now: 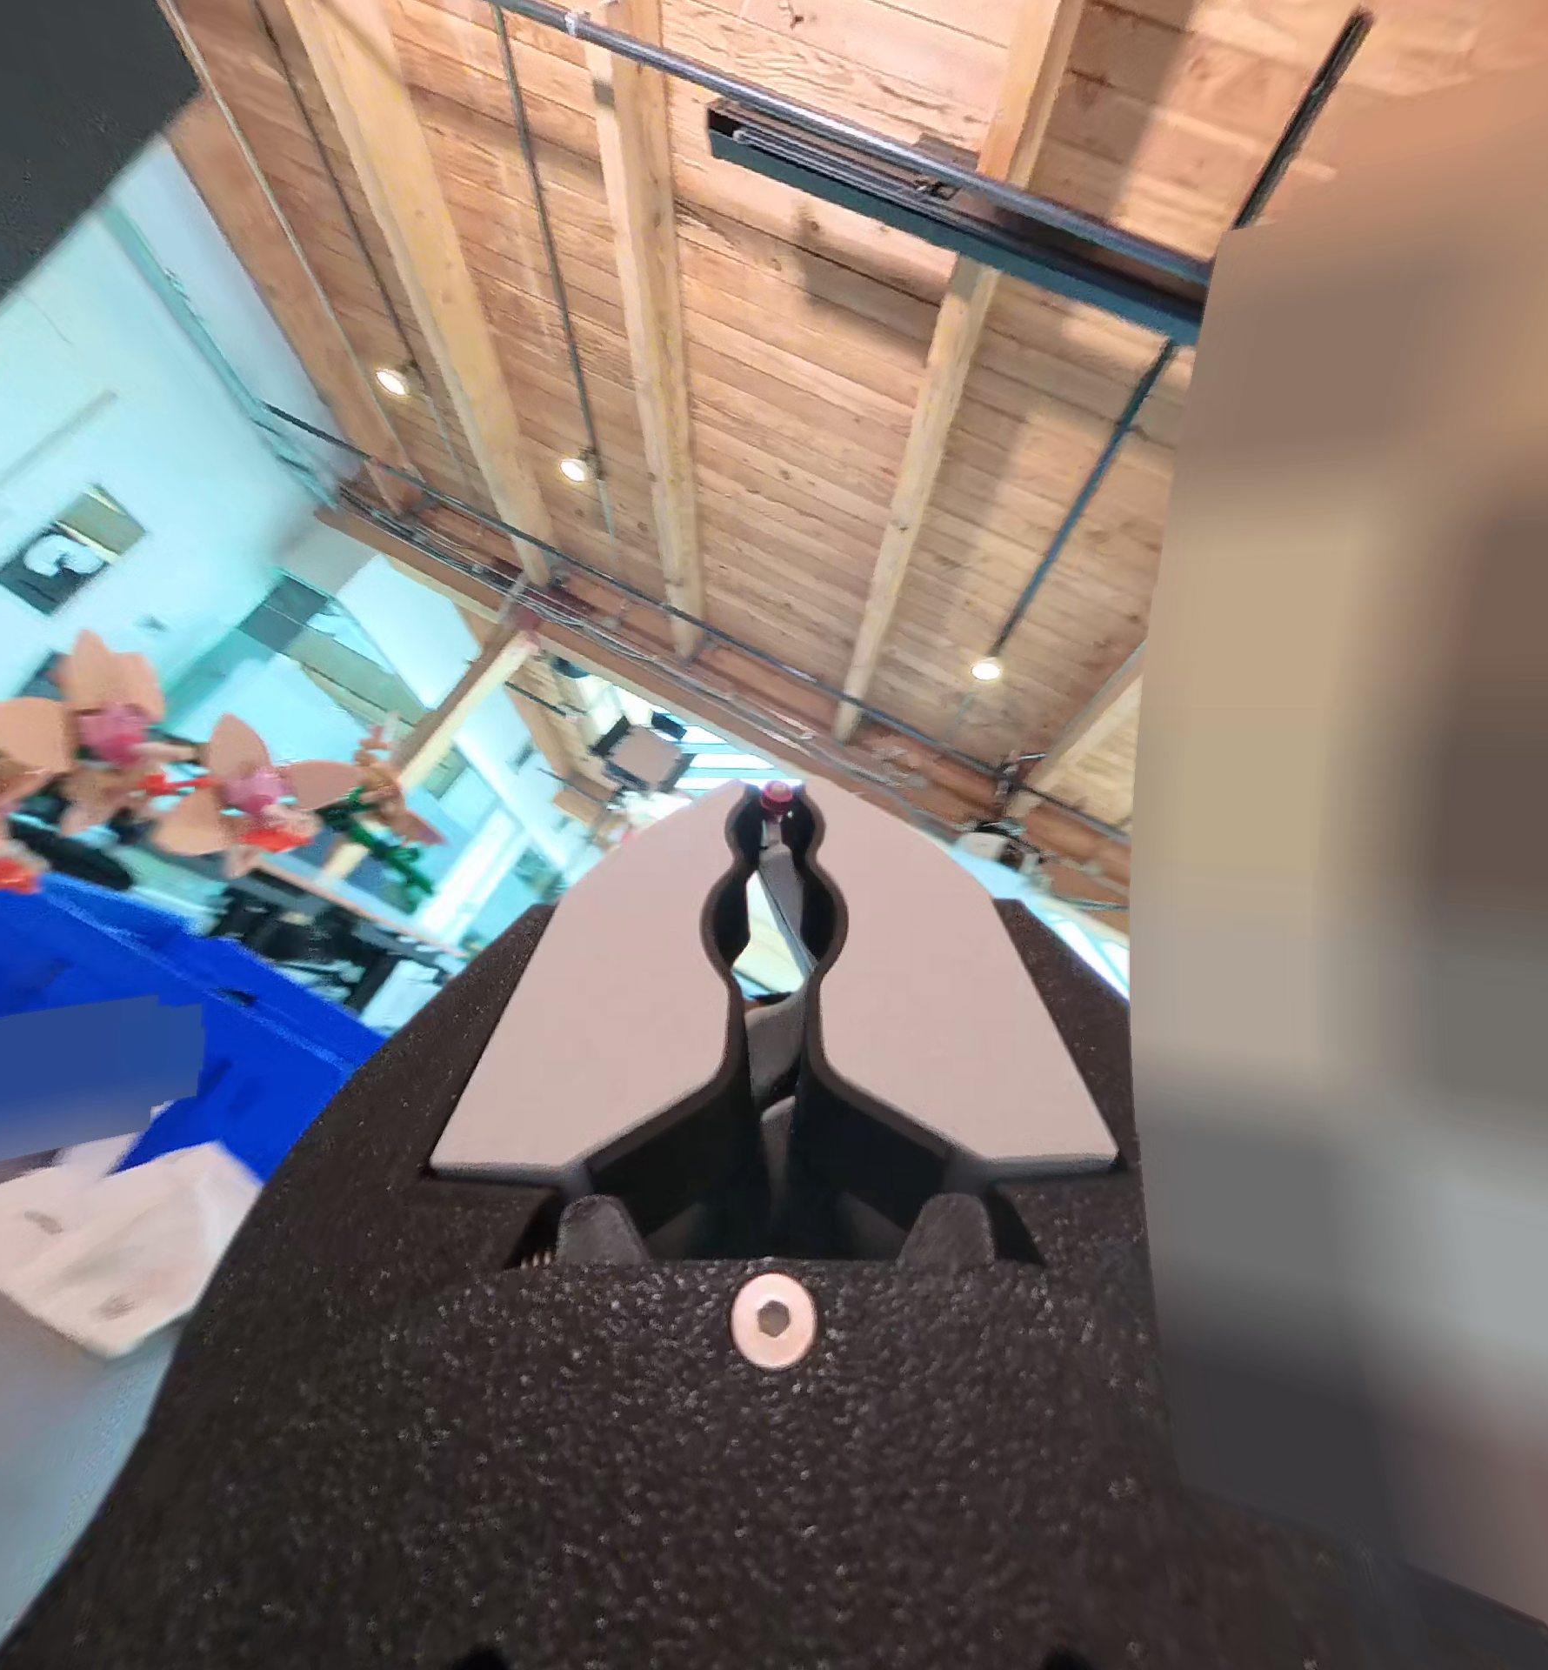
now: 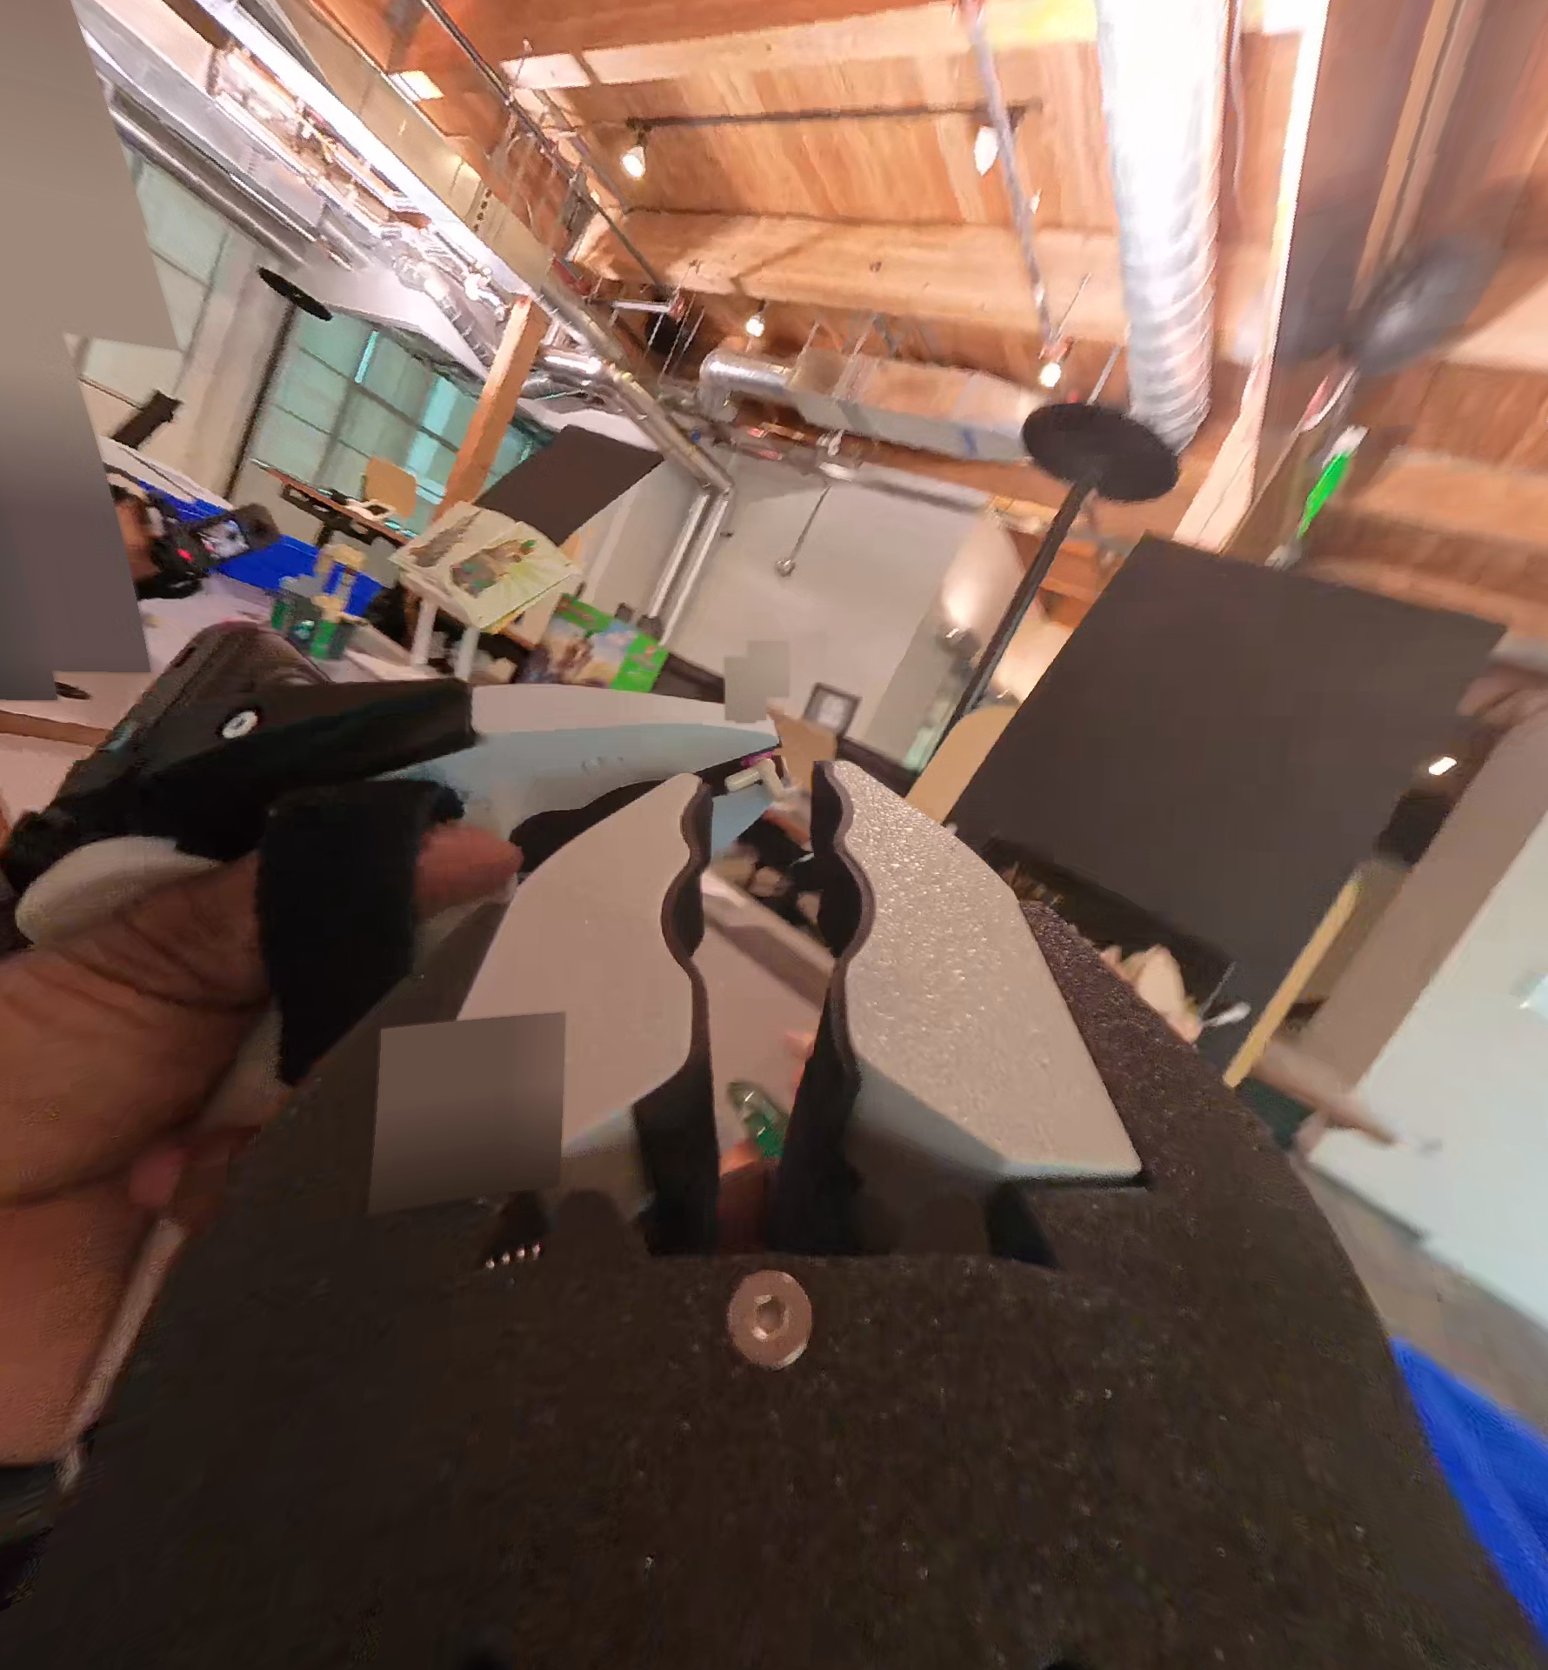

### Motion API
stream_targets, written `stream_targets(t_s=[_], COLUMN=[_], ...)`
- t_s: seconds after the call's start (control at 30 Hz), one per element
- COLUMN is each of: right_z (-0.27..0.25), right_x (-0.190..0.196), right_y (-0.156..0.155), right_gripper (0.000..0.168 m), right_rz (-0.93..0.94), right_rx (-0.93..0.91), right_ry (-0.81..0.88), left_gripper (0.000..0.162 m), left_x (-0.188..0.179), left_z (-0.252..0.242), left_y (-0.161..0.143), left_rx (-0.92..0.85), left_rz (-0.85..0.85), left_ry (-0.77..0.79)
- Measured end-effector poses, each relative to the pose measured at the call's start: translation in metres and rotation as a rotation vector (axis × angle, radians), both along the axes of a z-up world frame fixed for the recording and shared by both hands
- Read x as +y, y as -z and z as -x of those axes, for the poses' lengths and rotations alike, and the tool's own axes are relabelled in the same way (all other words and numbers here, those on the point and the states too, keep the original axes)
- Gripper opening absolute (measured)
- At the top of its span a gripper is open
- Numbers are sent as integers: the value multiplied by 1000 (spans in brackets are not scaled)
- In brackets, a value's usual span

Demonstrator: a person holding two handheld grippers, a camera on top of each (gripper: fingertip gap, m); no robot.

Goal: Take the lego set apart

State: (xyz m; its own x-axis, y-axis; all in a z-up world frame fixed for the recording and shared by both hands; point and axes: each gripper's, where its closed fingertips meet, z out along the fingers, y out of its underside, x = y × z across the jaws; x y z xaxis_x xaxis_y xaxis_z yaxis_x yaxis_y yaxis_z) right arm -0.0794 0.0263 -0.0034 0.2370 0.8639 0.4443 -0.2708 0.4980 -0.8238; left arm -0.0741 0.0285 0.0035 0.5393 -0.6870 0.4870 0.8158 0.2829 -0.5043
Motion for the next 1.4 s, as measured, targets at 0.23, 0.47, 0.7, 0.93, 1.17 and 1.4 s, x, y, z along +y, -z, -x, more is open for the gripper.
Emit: stream_targets(t_s=[0.23,0.47,0.7,0.93,1.17,1.4], right_z=[-9,-9,-24,-16,-10,-12], right_x=[39,60,92,85,80,83], right_y=[71,143,156,164,176,186], right_gripper=[16,0,13,31,12,10], right_rz=[360,507,201,-46,-91,-114], right_rx=[-147,-277,-350,-433,-513,-549], right_ry=[-98,-127,30,29,13,25], left_gripper=[5,5,6,6,5,5], left_x=[37,59,83,85,85,83], left_z=[-11,-22,-15,-16,-13,-22], left_y=[69,136,159,169,180,185], left_rx=[188,468,437,162,264,395], left_rz=[160,319,488,540,599,661], left_ry=[-248,-467,-360,-118,-163,-144])
